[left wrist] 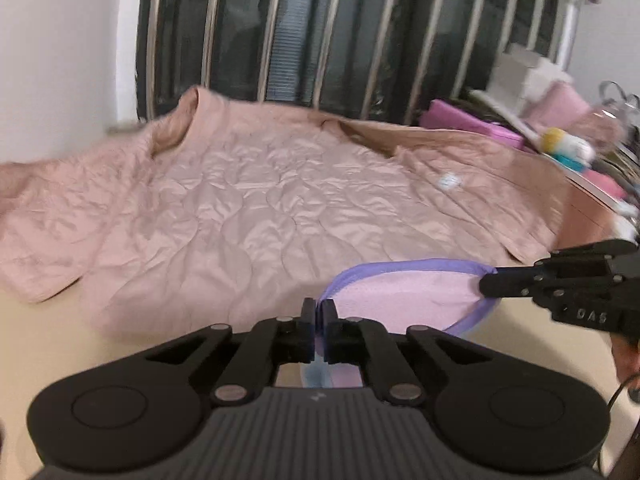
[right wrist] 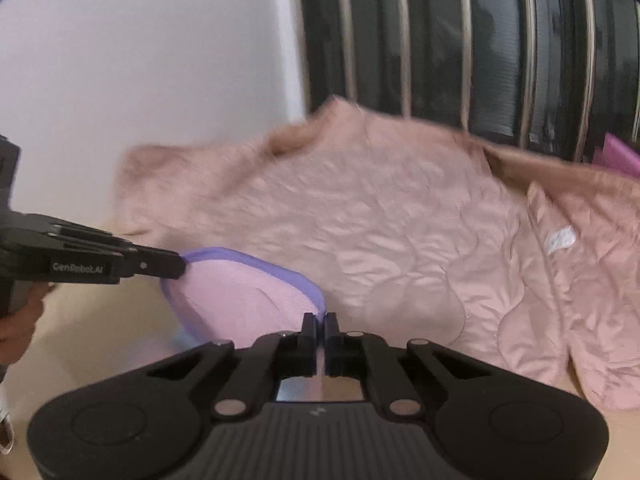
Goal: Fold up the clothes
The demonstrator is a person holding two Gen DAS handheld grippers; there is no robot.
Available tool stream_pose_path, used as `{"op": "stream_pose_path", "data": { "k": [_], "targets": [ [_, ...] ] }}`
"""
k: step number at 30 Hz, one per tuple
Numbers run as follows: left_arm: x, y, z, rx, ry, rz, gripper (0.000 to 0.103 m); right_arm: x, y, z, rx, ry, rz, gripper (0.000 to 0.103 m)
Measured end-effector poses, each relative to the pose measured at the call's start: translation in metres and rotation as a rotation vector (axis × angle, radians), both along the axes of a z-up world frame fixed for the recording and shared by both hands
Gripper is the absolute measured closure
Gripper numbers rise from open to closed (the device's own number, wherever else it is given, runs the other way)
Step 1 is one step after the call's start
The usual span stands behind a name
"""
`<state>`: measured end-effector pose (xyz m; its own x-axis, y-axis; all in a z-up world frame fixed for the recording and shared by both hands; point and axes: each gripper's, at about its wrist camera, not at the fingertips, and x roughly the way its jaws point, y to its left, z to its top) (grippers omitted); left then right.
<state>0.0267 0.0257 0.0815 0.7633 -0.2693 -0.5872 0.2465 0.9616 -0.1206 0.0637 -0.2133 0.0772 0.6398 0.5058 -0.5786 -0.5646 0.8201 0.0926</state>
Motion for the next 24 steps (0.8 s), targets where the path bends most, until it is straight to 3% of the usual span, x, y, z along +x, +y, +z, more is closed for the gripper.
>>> {"op": "stream_pose_path", "data": {
  "k": [4,7,9,12,15,16,17,18,20,21,24],
  "targets": [
    [-0.073,-0.002,-0.023,0.053,-0.02,-0.024,0.099,-0.077,-0.018,-0.003,0.007,-0.01,0.08,0.1],
    [-0.103,-0.002,-0.042,0.035,0.017,-0.061,0.074,-0.118,-0.019,-0.027,-0.05,0.051,0.142,0.096],
    [-0.112,0.007,-0.036,-0.038,0.033,-0.078,0.07,-0.132,-0.02,-0.03,-0.092,0.05,0.14,0.084],
    [-0.106,0.017,-0.012,-0.107,-0.041,-0.025,0.056,-0.141,-0.033,-0.007,0.001,-0.015,0.12,0.062],
    [-0.071,0.006,-0.007,-0.132,-0.047,0.013,0.056,-0.126,-0.03,0.009,0.116,-0.052,0.07,0.063],
    [-0.059,-0.003,-0.011,-0.125,-0.033,-0.008,0.059,-0.117,-0.021,0.009,0.126,-0.043,0.054,0.064],
    [-0.05,-0.013,-0.017,-0.098,-0.009,-0.022,0.068,-0.108,-0.011,0.007,0.131,-0.029,0.044,0.071],
    [-0.042,-0.024,-0.026,-0.042,0.029,-0.021,0.073,-0.1,0.001,0.001,0.119,-0.011,0.043,0.078],
    [-0.038,-0.034,-0.042,0.041,0.078,0.004,0.08,-0.091,0.028,-0.015,0.038,0.006,0.035,0.081],
    [-0.04,-0.033,-0.051,0.047,0.102,0.012,0.08,-0.091,0.038,-0.023,-0.002,0.012,0.039,0.081],
    [-0.063,-0.031,-0.061,0.068,0.036,0.026,0.08,-0.102,0.048,-0.043,-0.03,-0.024,0.054,0.079]
  ]
}}
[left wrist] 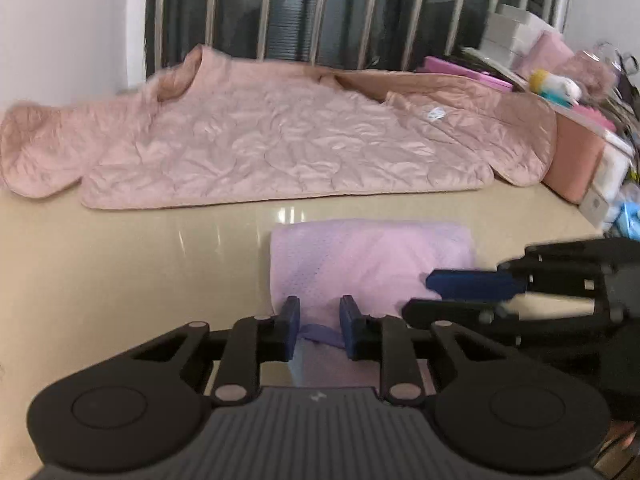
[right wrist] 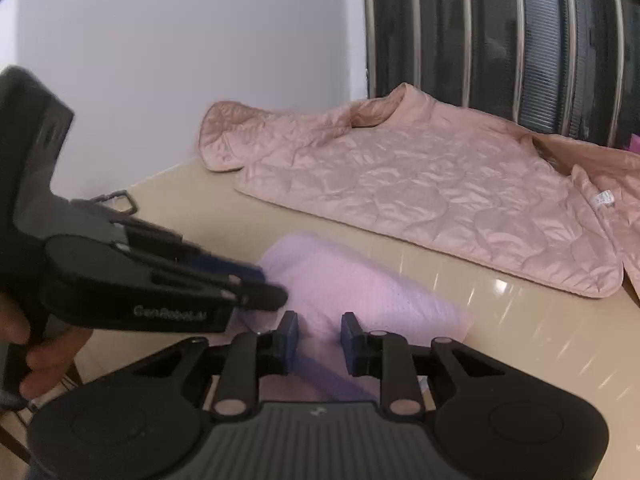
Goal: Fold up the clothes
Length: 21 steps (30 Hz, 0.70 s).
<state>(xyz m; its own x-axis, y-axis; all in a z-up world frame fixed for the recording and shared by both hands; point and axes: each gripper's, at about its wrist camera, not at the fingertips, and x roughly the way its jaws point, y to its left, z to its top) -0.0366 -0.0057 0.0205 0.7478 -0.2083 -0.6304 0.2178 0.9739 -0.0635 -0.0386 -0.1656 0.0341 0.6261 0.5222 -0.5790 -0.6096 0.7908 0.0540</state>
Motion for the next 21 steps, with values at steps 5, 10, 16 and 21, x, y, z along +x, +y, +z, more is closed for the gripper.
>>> {"op": "stream_pose_path", "data": {
  "k": [5,10,16,21],
  "targets": [
    [-0.026,0.0,0.002,0.053,-0.02,0.001,0.069,-0.019,-0.001,-0.004,0.0,0.0,0.003,0.072],
    [-0.04,0.021,0.013,-0.038,-0.025,0.134,0.035,-0.036,-0.017,0.004,0.063,0.007,-0.037,0.065],
    [-0.037,0.035,0.008,-0.192,0.064,0.303,0.022,-0.007,-0.054,0.002,0.198,0.029,-0.224,0.03],
    [-0.032,0.017,0.001,-0.102,0.057,0.308,0.021,0.03,-0.061,-0.011,0.237,0.106,-0.3,0.03]
  ]
}}
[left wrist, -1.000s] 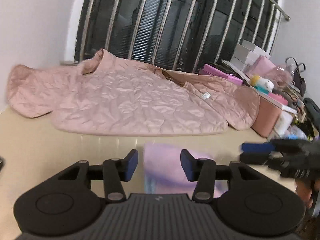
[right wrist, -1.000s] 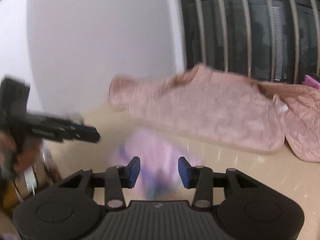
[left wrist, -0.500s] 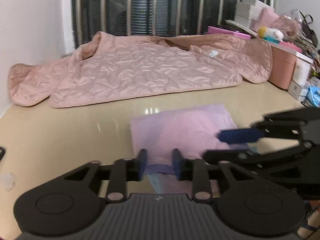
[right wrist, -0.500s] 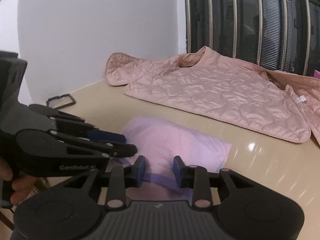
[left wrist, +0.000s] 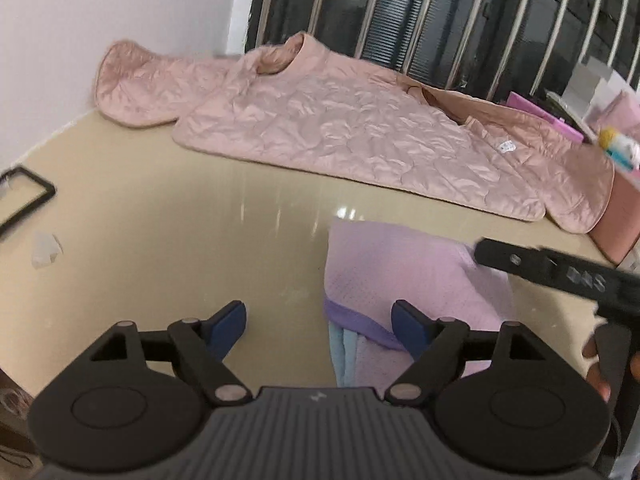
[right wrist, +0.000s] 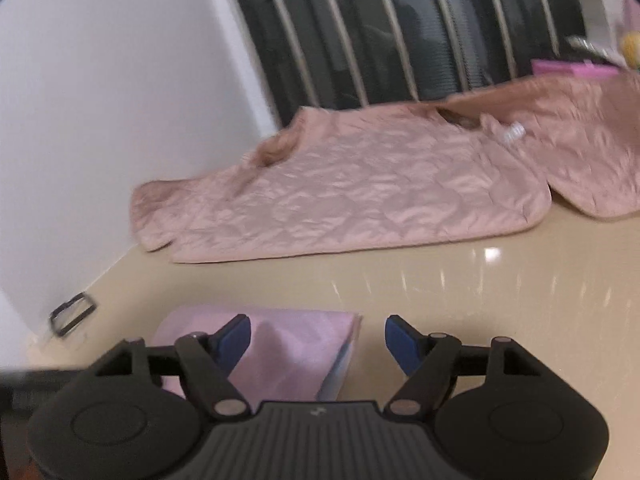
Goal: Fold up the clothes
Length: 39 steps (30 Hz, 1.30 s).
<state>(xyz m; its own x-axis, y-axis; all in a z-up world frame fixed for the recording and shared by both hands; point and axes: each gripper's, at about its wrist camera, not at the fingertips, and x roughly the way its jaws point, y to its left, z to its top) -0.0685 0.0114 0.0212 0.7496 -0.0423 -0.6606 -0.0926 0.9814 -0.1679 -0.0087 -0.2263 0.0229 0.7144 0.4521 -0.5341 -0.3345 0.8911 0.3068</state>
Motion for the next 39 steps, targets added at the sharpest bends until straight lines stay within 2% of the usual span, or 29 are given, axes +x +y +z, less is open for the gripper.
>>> {"op": "stream_pose_path", "data": {
  "k": [3,5,11,16,19,22,25,32,37,39],
  "targets": [
    [-0.003,-0.002,-0.004,-0.022,-0.013,0.003,0.018,0.014,0.004,-0.01,0.008,0.03,0.02,0.03],
    [-0.006,-0.006,-0.006,0.003,-0.023,-0.012,0.017,0.016,0.01,-0.013,0.004,0.026,0.052,0.029],
    [-0.013,-0.014,-0.009,0.048,-0.043,-0.052,0.017,-0.001,0.04,-0.015,-0.187,-0.047,0.144,0.029],
    [-0.014,-0.01,-0.003,0.024,-0.015,-0.074,0.018,-0.006,0.045,-0.013,-0.234,-0.044,0.156,0.029],
    [-0.017,-0.007,0.006,-0.032,-0.012,-0.087,0.018,-0.013,0.043,-0.013,-0.238,-0.052,0.158,0.029],
    [-0.018,-0.013,0.008,-0.038,0.001,-0.12,0.018,-0.017,0.04,-0.014,-0.235,-0.059,0.15,0.029],
    [-0.019,-0.023,-0.001,0.002,0.017,-0.13,0.019,-0.021,0.041,-0.013,-0.242,-0.054,0.135,0.029],
    [-0.036,-0.022,-0.007,0.024,-0.022,-0.199,0.021,-0.034,0.034,-0.012,-0.255,-0.058,0.121,0.029],
    [-0.043,-0.01,-0.008,0.004,-0.03,-0.221,0.024,-0.051,0.028,-0.014,-0.251,-0.067,0.109,0.03],
    [-0.046,-0.008,-0.008,0.003,-0.035,-0.23,0.028,-0.057,0.024,-0.014,-0.244,-0.069,0.108,0.03]
  ]
}}
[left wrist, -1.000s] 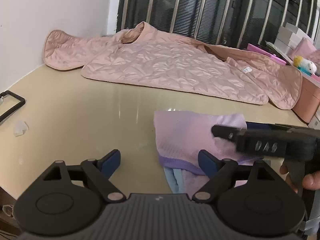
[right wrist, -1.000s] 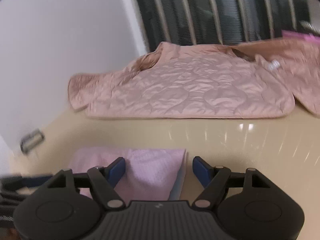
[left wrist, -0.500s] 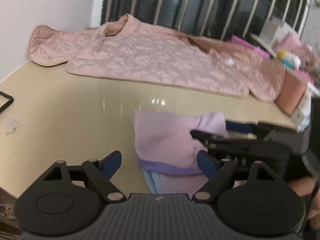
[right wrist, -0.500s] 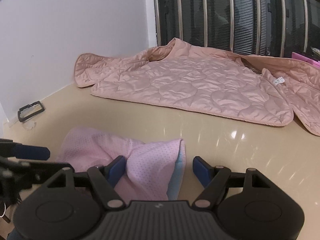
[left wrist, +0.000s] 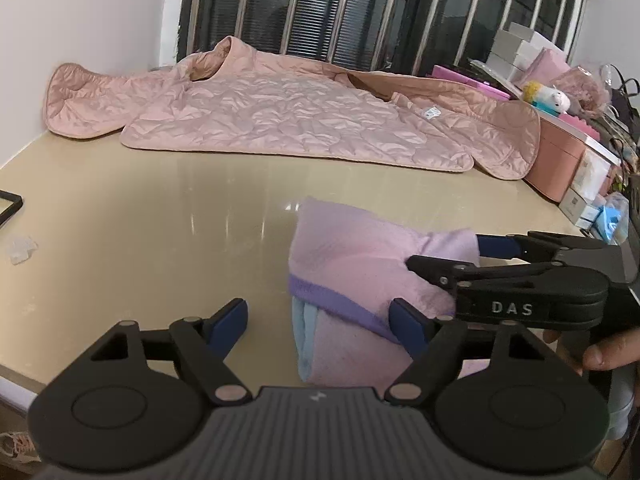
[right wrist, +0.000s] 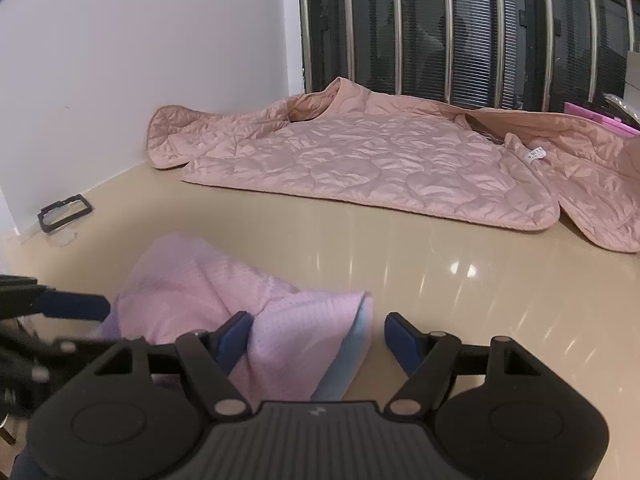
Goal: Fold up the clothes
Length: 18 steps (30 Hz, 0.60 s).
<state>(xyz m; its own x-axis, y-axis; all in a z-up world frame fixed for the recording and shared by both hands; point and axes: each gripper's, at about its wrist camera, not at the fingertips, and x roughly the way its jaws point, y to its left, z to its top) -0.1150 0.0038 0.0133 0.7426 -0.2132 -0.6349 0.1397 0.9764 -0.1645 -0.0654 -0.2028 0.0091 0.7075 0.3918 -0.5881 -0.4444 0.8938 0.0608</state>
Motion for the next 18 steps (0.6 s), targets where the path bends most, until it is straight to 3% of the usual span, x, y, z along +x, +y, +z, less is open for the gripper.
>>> {"op": "stream_pose_path", "data": {
  "k": [2,5,10,12,14,18],
  "targets": [
    [-0.003,-0.002,0.0,-0.001,-0.004,-0.019,0.037,-0.007,-0.003,-0.001,0.004,-0.008,-0.004,0.031],
    [-0.003,-0.004,0.0,-0.027,-0.003,-0.051,0.053,-0.016,-0.001,-0.002,0.01,-0.028,-0.014,0.042],
    [0.0,0.0,-0.001,-0.069,0.011,-0.081,0.056,-0.026,0.002,-0.004,0.031,-0.06,-0.001,0.063],
    [0.001,0.002,-0.001,-0.114,0.029,-0.096,0.073,-0.031,0.004,-0.005,0.036,-0.074,0.008,0.076],
    [0.002,0.004,-0.002,-0.163,0.035,-0.093,0.083,-0.036,0.009,-0.006,0.023,-0.096,0.015,0.082],
    [-0.007,-0.006,0.001,-0.099,-0.026,-0.088,0.087,-0.046,0.023,-0.008,-0.055,-0.165,0.012,0.09]
  ]
}}
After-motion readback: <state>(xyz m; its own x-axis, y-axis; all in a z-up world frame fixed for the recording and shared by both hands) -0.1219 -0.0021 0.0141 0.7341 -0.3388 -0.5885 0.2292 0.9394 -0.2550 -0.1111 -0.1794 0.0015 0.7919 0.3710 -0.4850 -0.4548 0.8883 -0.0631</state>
